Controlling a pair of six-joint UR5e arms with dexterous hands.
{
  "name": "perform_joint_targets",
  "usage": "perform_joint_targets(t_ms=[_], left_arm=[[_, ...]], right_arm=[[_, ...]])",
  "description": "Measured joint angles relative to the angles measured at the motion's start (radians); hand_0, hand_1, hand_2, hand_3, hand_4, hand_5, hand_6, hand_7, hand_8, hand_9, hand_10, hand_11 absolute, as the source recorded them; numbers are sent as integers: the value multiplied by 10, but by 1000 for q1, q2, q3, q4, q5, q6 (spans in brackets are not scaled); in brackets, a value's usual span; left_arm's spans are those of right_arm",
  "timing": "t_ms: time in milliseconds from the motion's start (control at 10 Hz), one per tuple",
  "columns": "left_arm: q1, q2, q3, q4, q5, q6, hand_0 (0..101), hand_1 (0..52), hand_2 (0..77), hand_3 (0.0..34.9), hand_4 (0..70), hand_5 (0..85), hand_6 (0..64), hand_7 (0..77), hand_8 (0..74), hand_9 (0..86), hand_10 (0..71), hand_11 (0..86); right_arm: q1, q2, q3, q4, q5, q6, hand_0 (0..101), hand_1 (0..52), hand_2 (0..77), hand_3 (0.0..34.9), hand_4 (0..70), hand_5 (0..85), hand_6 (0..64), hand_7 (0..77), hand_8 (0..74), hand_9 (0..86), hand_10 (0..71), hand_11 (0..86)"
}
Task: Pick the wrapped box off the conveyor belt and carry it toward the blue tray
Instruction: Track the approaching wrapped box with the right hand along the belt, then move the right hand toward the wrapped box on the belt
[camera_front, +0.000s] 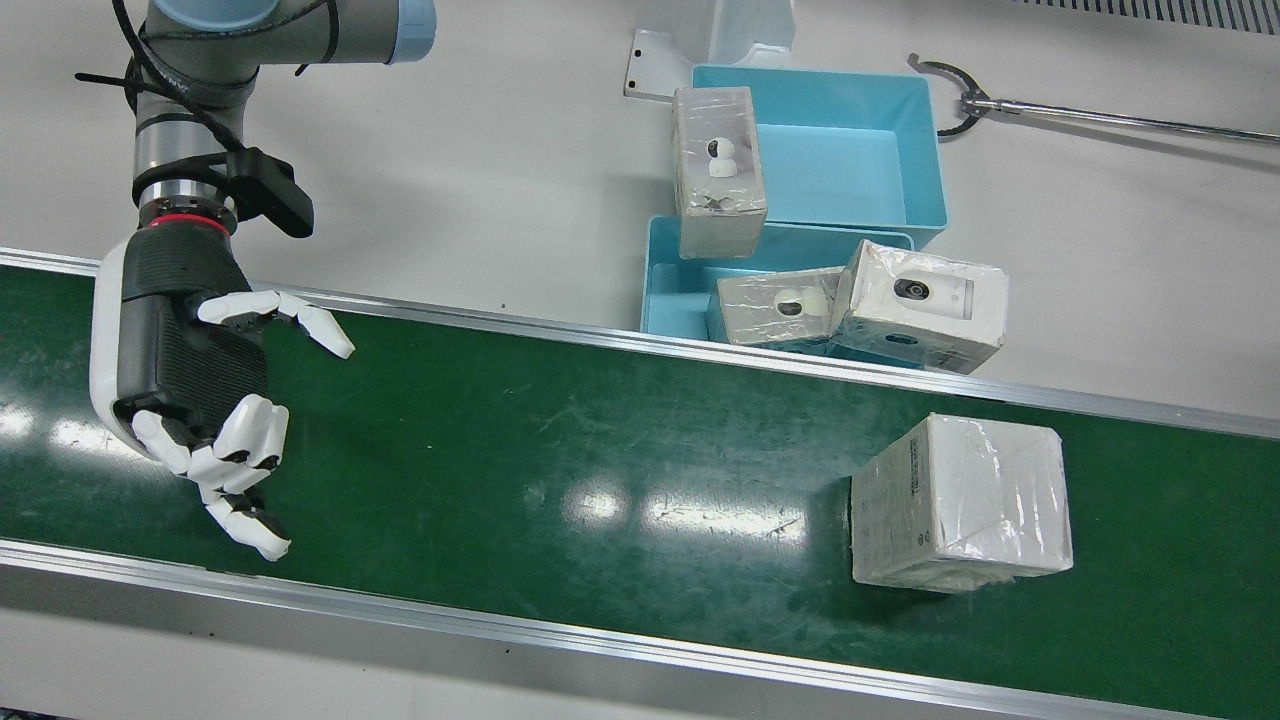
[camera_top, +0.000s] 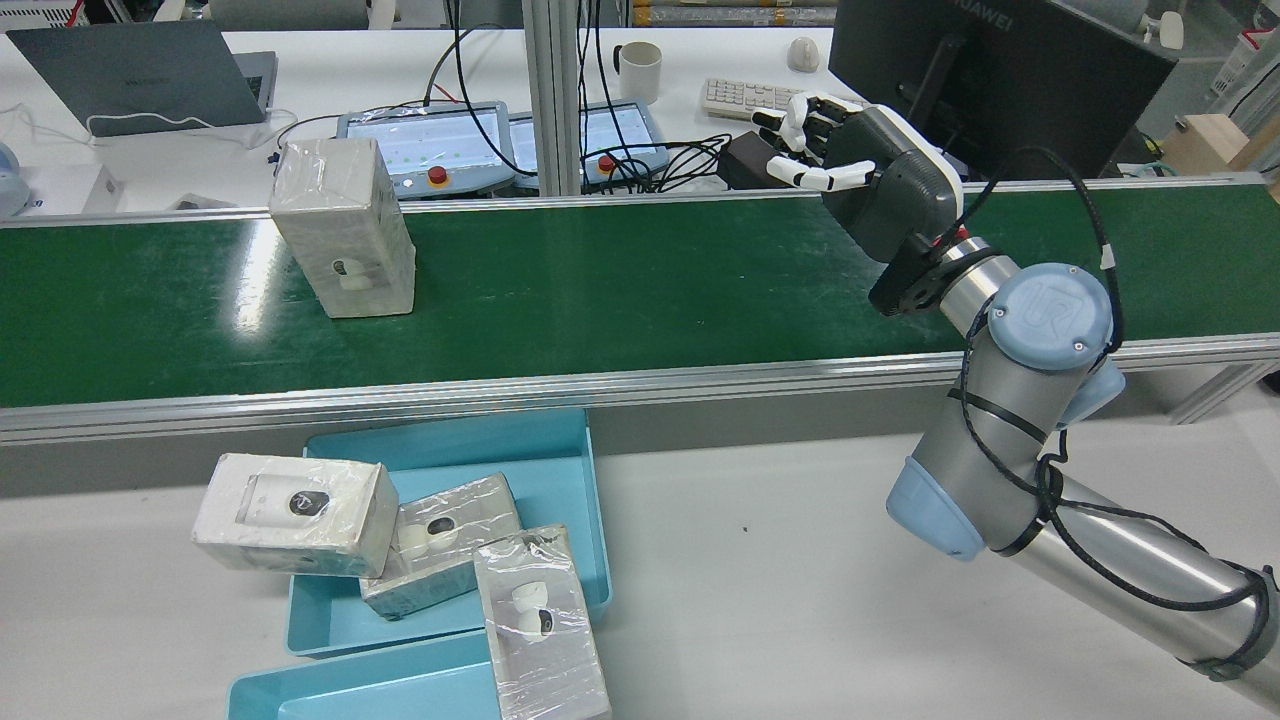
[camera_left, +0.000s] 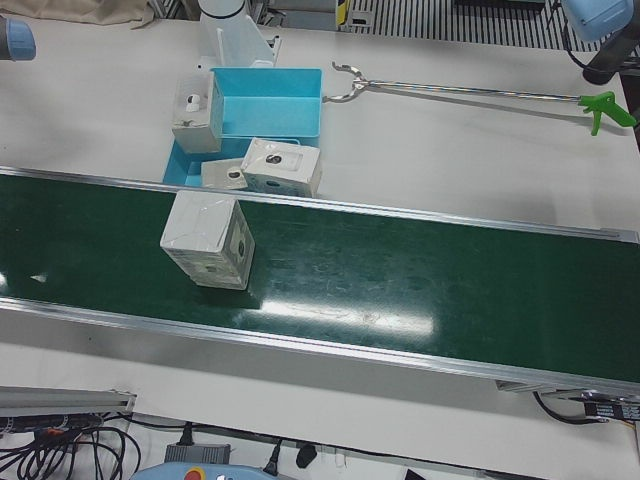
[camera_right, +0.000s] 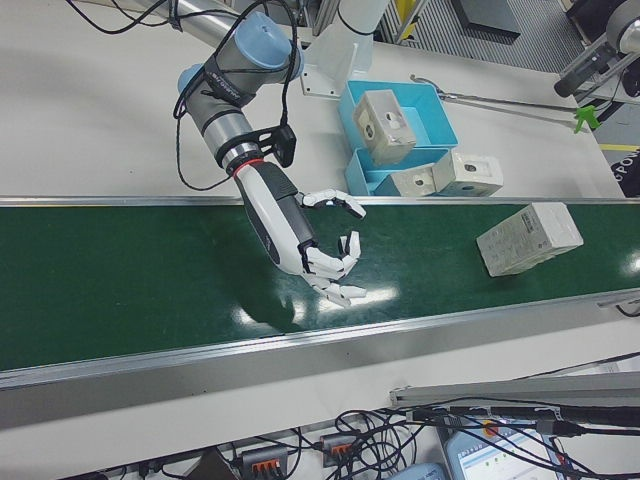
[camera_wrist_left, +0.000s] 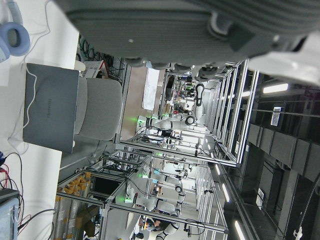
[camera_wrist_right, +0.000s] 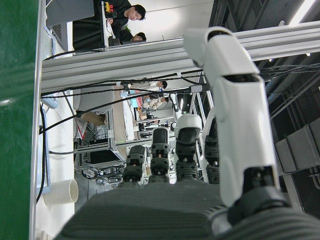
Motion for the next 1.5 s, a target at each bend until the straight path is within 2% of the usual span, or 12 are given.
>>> perform_joint_targets(t_ms=[200,300,400,600,800,900,1000,1100,1200,1300,1400,1500], left_arm=[[0,0,0,0,0,0,0,0,5,0,0,11,0,0,0,0,5,0],[0,0,0,0,0,0,0,0,5,0,0,11,0,5,0,0,0,0],[0,0,0,0,0,0,0,0,5,0,0,11,0,5,0,0,0,0],[0,0,0,0,0,0,0,0,5,0,0,11,0,0,0,0,0,0],[0,0,0,0,0,0,0,0,5,0,0,11,0,0,0,0,5,0],[0,0,0,0,0,0,0,0,5,0,0,11,0,0,0,0,5,0],[0,0,0,0,0,0,0,0,5,0,0,11,0,0,0,0,0,0],[0,0,0,0,0,0,0,0,5,0,0,11,0,0,0,0,5,0],[0,0,0,0,0,0,0,0,5,0,0,11,0,0,0,0,5,0],[0,0,0,0,0,0,0,0,5,0,0,11,0,5,0,0,5,0],[0,0,0,0,0,0,0,0,5,0,0,11,0,0,0,0,0,0],[0,0,0,0,0,0,0,0,5,0,0,11,0,0,0,0,0,0]], right_arm=[[-1,0,-3,1,0,0,528,207,338,1,333,578,322,654,142,251,98,153],[-1,0,-4,2,0,0,529,207,322,1,333,551,316,654,142,251,98,158],[-1,0,-4,3,0,1,530,191,322,1,333,551,316,654,142,256,98,164],[0,-6,-5,4,-1,2,529,196,322,0,333,562,322,649,142,256,98,158],[-4,-6,-16,8,-1,0,528,196,305,2,327,535,316,622,131,251,98,158],[-7,-2,-30,20,0,-2,524,196,300,2,327,540,311,622,136,245,98,164],[-9,12,-60,44,1,-4,524,196,300,3,327,540,300,589,131,224,93,136],[-11,29,-94,68,2,-5,538,235,333,4,289,513,300,589,131,224,93,136],[-16,43,-115,83,2,-7,538,235,333,4,289,513,300,589,131,224,93,136],[-24,55,-127,90,2,-10,548,224,273,53,185,393,191,458,27,131,93,147],[-33,64,-132,93,2,-12,535,218,240,91,164,371,87,245,5,44,0,16],[-43,72,-135,94,2,-14,535,218,240,91,164,371,87,245,5,44,0,16]])
